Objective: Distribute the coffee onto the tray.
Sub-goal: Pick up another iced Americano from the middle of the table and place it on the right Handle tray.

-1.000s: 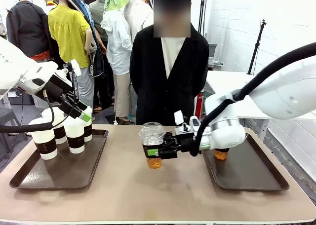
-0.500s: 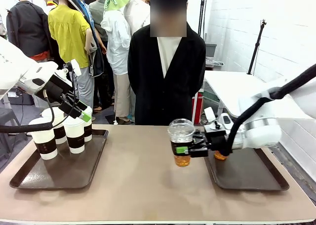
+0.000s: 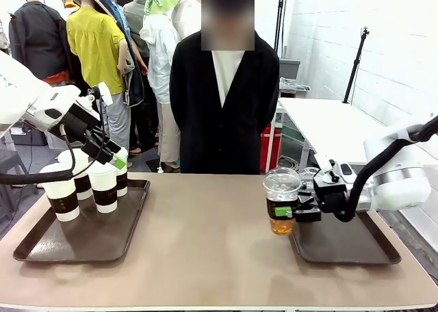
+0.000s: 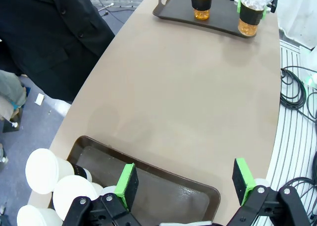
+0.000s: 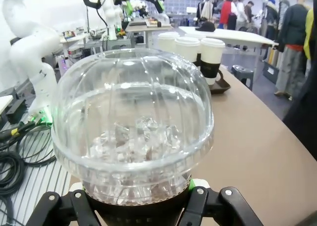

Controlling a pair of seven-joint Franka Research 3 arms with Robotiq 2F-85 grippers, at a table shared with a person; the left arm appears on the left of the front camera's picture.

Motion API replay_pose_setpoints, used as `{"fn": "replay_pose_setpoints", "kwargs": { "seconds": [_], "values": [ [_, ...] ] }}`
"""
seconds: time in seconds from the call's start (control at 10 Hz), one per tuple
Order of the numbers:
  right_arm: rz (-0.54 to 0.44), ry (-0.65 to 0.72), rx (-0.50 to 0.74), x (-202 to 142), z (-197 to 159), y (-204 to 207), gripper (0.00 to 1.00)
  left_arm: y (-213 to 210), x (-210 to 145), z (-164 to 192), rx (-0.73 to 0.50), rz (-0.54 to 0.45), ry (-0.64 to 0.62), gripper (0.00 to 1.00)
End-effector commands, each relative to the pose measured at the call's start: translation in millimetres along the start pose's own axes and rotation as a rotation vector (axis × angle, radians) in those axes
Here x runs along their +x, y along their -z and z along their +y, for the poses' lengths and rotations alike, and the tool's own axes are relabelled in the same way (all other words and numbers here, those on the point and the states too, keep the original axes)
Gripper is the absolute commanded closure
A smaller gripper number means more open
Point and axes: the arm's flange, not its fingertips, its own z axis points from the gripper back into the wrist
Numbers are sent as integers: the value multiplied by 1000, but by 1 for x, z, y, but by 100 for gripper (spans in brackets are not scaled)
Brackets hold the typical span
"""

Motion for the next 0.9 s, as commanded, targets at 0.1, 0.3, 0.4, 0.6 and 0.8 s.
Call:
{"fn": "replay_pose_setpoints", "kwargs": {
  "seconds": [0.1,0.3,0.4,0.6,0.8],
  "values": [
    [-26,-15,-5,-12,8,-39,34,0,-2,3,-15,-24,16,0],
    [-19,-19,-20,-28,1,-57,34,0,-2,3,-15,-24,16,0],
    [-22,-25,-28,-38,-3,-63,34,0,-2,3,-15,-24,16,0],
    [-45,-44,-44,-57,-12,-77,34,0,-2,3,-15,-24,16,0],
    [-63,-55,-53,-71,-16,-87,34,0,-2,3,-15,-24,16,0]
  ]
}}
